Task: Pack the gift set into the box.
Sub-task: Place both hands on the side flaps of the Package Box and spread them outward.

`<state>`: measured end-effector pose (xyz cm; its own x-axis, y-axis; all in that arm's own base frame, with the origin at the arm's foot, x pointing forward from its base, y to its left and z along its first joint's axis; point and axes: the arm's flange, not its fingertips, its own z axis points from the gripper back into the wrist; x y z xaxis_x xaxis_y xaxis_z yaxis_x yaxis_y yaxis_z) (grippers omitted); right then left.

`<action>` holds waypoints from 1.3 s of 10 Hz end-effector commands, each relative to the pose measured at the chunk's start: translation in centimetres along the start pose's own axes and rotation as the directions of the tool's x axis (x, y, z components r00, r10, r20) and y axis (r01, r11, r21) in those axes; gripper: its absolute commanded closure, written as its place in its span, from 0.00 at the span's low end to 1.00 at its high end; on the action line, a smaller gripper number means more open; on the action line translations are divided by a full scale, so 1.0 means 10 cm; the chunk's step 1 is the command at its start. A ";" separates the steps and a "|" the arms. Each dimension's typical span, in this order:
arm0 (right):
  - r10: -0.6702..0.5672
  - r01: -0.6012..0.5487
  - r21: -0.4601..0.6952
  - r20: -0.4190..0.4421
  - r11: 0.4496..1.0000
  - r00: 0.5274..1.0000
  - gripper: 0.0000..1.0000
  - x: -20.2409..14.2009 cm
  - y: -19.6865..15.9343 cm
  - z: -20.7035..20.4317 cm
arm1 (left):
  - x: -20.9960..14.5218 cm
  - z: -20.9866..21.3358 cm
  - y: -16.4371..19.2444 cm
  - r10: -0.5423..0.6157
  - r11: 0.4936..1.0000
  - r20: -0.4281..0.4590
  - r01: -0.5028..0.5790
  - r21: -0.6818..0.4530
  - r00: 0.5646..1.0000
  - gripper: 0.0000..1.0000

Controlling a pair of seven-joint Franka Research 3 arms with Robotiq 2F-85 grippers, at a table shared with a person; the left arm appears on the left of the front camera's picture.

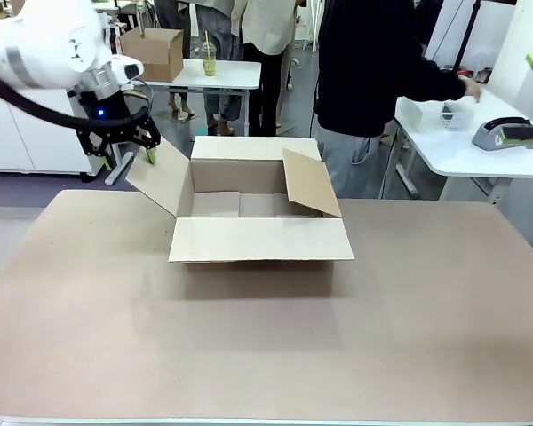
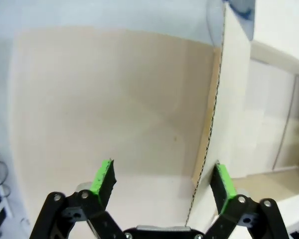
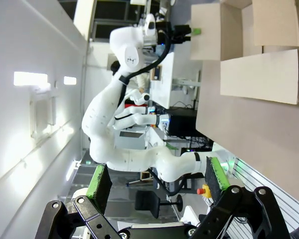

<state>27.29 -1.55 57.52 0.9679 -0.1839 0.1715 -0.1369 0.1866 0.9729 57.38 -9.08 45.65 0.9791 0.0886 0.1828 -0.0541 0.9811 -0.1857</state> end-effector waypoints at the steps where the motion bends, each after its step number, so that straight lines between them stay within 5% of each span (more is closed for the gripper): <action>1: 0.025 -0.025 0.021 0.003 0.999 1.000 0.00 0.03 0.01 -0.02 | -0.15 -0.12 0.38 -0.037 0.988 -0.070 0.026 -0.154 0.997 0.00; 3: 0.025 -0.025 0.021 0.003 0.999 1.000 0.00 0.03 0.01 -0.02 | -0.23 -0.23 0.65 -0.033 0.970 -0.075 0.014 -0.243 0.997 0.00; 6: 0.025 -0.025 0.021 0.003 0.999 1.000 0.00 0.03 0.01 -0.02 | -0.22 -0.64 0.83 -0.132 0.871 -0.126 0.054 -0.489 0.983 0.00; 7: 0.025 -0.025 0.021 0.003 0.999 1.000 0.00 0.03 0.01 -0.02 | -0.21 -0.36 0.71 -0.047 0.949 -0.070 0.022 -0.315 0.996 0.00; 13: -0.001 0.001 0.000 0.001 1.000 1.000 0.00 0.00 0.00 0.00 | -0.21 -0.36 0.71 -0.047 0.949 -0.070 0.022 -0.315 0.996 0.00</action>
<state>27.29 -1.63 57.51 0.9675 -0.1864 0.1708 -0.1358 0.1870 0.9729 55.84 -2.77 40.27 0.9916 0.0217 0.1275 0.0438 0.8712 -0.4890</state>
